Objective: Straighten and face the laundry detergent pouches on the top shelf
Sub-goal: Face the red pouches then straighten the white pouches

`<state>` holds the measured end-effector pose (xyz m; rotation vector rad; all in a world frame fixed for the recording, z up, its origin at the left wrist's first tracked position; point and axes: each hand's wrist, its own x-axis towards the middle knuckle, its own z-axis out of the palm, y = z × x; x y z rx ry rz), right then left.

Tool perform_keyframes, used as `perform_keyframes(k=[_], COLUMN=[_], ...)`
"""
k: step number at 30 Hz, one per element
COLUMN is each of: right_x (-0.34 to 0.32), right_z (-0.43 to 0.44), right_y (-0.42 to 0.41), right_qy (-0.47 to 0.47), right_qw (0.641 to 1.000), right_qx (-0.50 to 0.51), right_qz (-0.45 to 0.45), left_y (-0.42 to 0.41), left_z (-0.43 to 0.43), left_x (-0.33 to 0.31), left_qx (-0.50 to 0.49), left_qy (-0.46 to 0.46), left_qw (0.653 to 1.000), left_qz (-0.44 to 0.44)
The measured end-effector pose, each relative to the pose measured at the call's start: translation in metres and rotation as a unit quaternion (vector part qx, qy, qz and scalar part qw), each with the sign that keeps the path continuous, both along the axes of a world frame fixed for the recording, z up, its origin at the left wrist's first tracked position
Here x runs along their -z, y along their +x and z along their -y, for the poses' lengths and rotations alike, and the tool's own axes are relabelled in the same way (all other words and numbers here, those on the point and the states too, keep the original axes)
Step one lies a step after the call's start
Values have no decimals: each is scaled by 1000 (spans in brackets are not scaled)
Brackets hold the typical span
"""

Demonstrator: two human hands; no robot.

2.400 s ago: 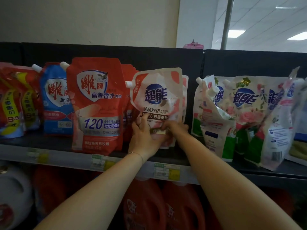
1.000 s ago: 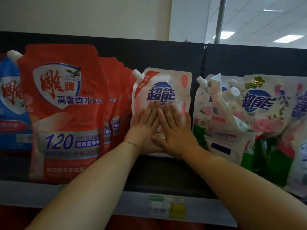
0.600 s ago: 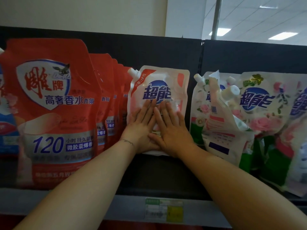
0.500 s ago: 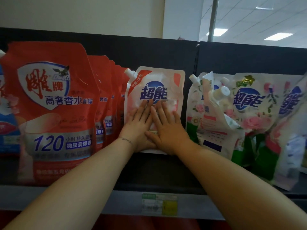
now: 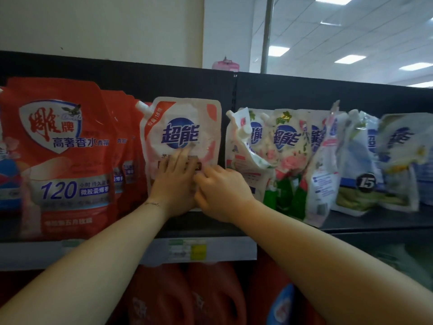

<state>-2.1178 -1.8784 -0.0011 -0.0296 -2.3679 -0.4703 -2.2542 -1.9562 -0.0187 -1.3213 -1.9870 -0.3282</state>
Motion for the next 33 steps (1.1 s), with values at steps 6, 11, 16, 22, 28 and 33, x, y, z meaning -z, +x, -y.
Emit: perform_keyframes(k=[6,11,16,22,28,33], right_x=[5,12,15,3,9,16], right_z=[-14,-30,-41,-50,-69,-91], right_y=[45,81,103,100,72,42], right_qy=[-72,-143,-233,-393,-480,-468], right_qw=[992,971,945,881,847,840], right_qx=[84,186,223,262,224,269], right_qz=[-58,-53,-56,18,41,-52], left_y=[62,89,105,108,104,88], left_z=[-21,-66,-98,-120,-143,-141], left_x=[-4,8,13,20,7,-4], left_qx=[134,132,161,228,213,227], left_qy=[-68,41,89,250,328,306], left_qw=[976,899,818,736,699,725], left_qz=[156,415,545,587,599,573])
